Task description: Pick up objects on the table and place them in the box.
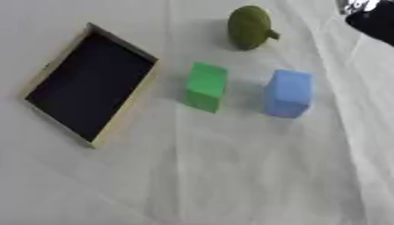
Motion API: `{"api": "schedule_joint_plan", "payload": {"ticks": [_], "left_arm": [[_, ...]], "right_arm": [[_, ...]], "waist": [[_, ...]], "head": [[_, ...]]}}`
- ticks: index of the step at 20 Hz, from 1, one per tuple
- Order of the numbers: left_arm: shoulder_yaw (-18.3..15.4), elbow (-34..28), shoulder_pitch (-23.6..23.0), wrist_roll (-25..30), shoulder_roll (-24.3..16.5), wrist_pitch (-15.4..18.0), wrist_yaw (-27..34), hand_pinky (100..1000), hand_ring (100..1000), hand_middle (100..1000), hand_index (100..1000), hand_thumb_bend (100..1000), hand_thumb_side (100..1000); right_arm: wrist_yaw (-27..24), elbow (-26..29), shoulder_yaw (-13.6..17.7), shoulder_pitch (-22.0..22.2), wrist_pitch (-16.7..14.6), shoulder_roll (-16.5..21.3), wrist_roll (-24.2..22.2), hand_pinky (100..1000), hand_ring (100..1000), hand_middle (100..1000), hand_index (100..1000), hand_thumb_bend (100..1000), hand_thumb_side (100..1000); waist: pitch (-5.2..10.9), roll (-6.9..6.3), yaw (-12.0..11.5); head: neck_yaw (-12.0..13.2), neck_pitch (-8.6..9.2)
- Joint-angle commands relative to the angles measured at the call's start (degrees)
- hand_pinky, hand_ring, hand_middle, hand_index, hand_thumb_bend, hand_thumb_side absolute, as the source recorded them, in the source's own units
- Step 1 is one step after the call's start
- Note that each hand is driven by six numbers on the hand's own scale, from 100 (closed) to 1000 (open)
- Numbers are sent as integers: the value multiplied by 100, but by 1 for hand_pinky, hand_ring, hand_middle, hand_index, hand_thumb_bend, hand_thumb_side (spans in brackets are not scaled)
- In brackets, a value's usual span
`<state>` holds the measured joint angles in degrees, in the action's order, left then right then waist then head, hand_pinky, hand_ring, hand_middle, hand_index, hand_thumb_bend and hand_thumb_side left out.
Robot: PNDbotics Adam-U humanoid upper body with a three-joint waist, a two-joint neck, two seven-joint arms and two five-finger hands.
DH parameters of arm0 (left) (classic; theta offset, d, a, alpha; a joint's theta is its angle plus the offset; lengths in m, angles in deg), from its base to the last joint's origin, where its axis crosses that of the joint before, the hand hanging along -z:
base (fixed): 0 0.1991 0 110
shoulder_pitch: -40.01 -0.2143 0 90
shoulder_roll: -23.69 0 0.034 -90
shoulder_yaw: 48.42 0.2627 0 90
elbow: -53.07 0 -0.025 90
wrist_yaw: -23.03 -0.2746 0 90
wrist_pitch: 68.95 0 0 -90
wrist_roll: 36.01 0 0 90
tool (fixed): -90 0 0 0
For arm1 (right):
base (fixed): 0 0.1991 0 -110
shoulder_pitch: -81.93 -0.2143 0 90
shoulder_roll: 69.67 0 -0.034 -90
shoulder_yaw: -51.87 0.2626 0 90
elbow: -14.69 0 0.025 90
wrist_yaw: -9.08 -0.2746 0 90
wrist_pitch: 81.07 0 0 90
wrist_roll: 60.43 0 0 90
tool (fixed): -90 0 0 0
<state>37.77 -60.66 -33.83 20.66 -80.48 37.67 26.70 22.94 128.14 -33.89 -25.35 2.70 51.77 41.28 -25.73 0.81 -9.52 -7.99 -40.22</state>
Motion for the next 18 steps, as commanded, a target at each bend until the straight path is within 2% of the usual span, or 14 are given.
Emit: {"api": "schedule_joint_plan", "payload": {"ticks": [1, 6, 7, 8, 9, 10, 14, 18], "left_arm": [[-76, -87, 13, -7, -114, -15, -31, 758, 778, 780, 834, 322, 783], [-58, -87, -19, 11, -182, -37, -37, 758, 778, 780, 834, 319, 784], [-56, -87, -24, 12, -191, -39, -37, 758, 778, 780, 834, 324, 780], [-50, -87, -31, 17, -203, -42, -38, 758, 778, 780, 834, 318, 787], [-44, -87, -40, 23, -215, -47, -40, 757, 778, 780, 834, 319, 788], [-40, -87, -49, 27, -227, -51, -41, 757, 778, 780, 834, 317, 787], [-36, -87, -71, 34, -266, -55, -49, 757, 778, 781, 834, 316, 788], [-34, -87, -99, 34, -273, -69, -53, 757, 778, 781, 834, 314, 792]], "right_arm": [[459, 114, -64, 171, 178, 481, -536, 893, 899, 783, 852, 178, 585], [1101, 114, -327, 640, 249, 1066, -1435, 899, 922, 814, 880, 199, 600], [1159, 114, -365, 691, 249, 1153, -1530, 901, 926, 820, 885, 251, 575], [1208, 114, -418, 748, 246, 1261, -1626, 902, 929, 823, 888, 210, 605], [1248, 114, -468, 793, 236, 1360, -1709, 903, 934, 829, 893, 257, 592], [1281, 114, -511, 828, 221, 1444, -1786, 903, 936, 831, 895, 218, 610], [1370, 114, -620, 906, 149, 1685, -2061, 908, 950, 842, 902, 251, 603], [1191, 114, -586, 937, 121, 1697, -2282, 914, 965, 847, 908, 305, 675]], "waist": [[112, -5, 3], [119, 9, 20], [123, 12, 25], [128, 17, 29], [132, 21, 33], [136, 24, 36], [147, 38, 45], [146, 51, 62]], "head": [[-16, 10], [-4, -21], [-3, -26], [-4, -26], [-2, -27], [0, -29], [-2, -39], [-8, -61]]}}
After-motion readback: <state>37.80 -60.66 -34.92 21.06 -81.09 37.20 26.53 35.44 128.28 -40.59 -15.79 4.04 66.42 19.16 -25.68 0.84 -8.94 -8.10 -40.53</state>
